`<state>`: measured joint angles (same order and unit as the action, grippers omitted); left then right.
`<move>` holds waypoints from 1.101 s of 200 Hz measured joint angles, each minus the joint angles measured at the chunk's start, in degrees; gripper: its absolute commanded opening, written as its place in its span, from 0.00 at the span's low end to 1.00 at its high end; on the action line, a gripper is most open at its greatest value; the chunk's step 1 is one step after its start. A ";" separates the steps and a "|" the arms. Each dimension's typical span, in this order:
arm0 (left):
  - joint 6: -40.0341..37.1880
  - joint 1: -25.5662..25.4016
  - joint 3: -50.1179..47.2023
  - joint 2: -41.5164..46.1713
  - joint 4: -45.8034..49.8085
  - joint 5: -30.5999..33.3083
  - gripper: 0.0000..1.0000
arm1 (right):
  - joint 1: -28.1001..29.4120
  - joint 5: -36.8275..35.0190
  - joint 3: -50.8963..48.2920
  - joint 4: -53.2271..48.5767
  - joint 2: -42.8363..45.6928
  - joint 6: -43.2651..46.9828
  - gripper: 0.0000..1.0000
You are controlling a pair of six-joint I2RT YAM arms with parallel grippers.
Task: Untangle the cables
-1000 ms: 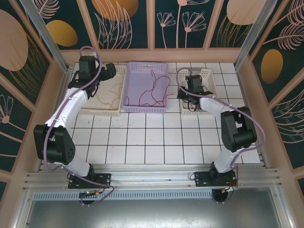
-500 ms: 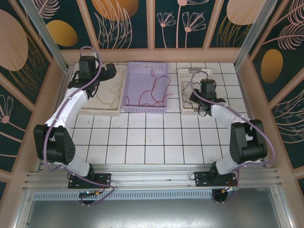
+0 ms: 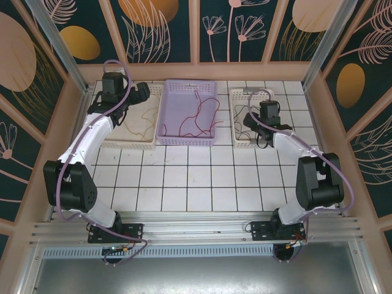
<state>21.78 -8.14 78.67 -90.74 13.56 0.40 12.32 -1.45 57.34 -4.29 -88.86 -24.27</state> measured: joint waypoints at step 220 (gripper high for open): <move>0.00 0.00 0.02 0.07 0.00 -0.17 0.98 | 12.92 13.03 3.85 5.99 -11.34 -15.02 0.45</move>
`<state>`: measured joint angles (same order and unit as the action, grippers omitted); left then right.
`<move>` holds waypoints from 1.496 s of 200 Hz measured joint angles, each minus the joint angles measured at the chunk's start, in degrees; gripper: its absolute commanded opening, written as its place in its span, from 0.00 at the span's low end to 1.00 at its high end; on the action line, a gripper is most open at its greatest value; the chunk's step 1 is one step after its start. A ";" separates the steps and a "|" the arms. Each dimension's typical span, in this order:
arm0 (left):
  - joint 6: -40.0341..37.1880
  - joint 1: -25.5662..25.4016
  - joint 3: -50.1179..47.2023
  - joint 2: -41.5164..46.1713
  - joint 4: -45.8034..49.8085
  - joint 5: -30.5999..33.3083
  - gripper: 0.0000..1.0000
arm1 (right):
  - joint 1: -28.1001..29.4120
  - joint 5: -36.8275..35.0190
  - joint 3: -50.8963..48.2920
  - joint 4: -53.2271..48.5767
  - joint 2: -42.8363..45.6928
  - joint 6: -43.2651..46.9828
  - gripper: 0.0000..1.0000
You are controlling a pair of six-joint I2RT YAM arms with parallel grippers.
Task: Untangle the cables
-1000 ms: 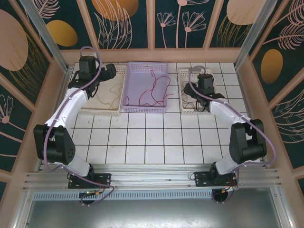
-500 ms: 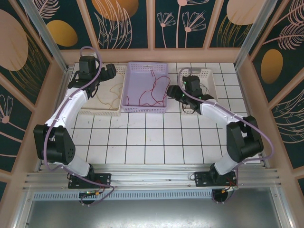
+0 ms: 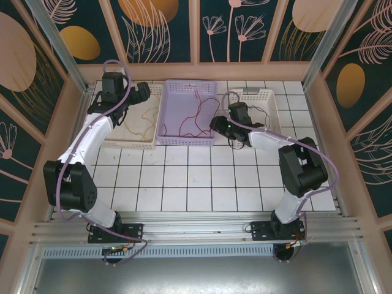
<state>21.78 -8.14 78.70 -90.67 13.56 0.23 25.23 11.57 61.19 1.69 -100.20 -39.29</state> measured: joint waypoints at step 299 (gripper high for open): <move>-0.02 0.00 0.00 1.44 -0.04 0.02 0.98 | 4.46 -10.69 11.54 -6.58 -5.49 7.26 0.26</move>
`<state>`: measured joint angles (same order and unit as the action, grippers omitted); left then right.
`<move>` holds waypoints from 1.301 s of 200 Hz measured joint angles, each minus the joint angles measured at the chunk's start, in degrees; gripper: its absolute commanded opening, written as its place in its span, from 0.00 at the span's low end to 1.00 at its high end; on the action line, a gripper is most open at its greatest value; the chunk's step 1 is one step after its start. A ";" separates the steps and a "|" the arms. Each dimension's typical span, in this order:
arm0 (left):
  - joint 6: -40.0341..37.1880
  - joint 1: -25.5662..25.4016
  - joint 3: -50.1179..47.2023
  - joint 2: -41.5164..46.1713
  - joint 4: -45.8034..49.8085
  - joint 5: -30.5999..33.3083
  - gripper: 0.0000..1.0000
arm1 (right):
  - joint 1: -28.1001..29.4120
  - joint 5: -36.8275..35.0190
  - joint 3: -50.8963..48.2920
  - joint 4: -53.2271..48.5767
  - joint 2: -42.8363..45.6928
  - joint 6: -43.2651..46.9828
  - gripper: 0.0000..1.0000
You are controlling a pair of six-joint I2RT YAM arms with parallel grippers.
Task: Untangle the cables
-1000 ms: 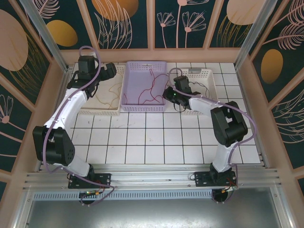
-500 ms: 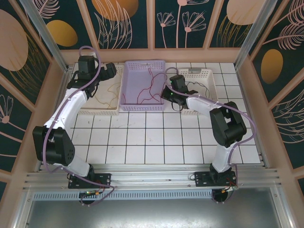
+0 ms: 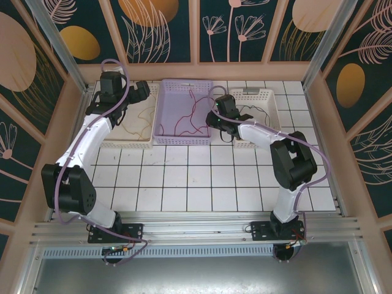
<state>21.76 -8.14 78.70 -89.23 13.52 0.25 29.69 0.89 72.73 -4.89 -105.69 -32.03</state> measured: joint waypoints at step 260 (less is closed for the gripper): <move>0.00 0.00 0.00 0.00 0.02 -0.04 0.99 | 1.62 -7.54 3.28 -4.02 2.19 3.19 0.41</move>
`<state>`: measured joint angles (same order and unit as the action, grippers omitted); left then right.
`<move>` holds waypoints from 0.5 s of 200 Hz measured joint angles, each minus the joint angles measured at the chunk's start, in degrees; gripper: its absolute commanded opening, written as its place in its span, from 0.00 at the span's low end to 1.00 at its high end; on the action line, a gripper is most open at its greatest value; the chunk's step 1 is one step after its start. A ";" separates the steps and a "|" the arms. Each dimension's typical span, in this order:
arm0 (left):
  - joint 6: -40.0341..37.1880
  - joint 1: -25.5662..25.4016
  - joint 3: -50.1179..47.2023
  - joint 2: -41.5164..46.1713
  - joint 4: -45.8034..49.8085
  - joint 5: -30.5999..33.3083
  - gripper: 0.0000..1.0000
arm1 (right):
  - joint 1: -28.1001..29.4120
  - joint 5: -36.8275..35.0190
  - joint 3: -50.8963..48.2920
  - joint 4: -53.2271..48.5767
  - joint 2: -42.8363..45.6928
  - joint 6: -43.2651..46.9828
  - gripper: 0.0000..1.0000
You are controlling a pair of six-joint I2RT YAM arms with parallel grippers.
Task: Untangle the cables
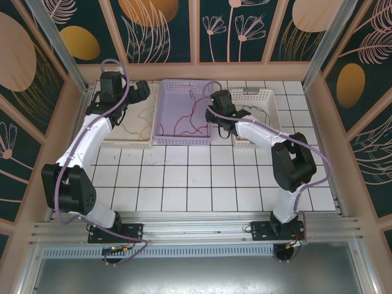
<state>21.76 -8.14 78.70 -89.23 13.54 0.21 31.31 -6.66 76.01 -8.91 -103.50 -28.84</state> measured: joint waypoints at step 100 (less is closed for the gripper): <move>0.00 0.00 0.00 0.00 0.00 -0.02 0.98 | -6.49 13.60 -7.19 8.55 1.40 -8.76 0.41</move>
<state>21.76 -8.14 78.70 -89.23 13.54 0.19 24.82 6.94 68.82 -0.36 -102.10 -37.60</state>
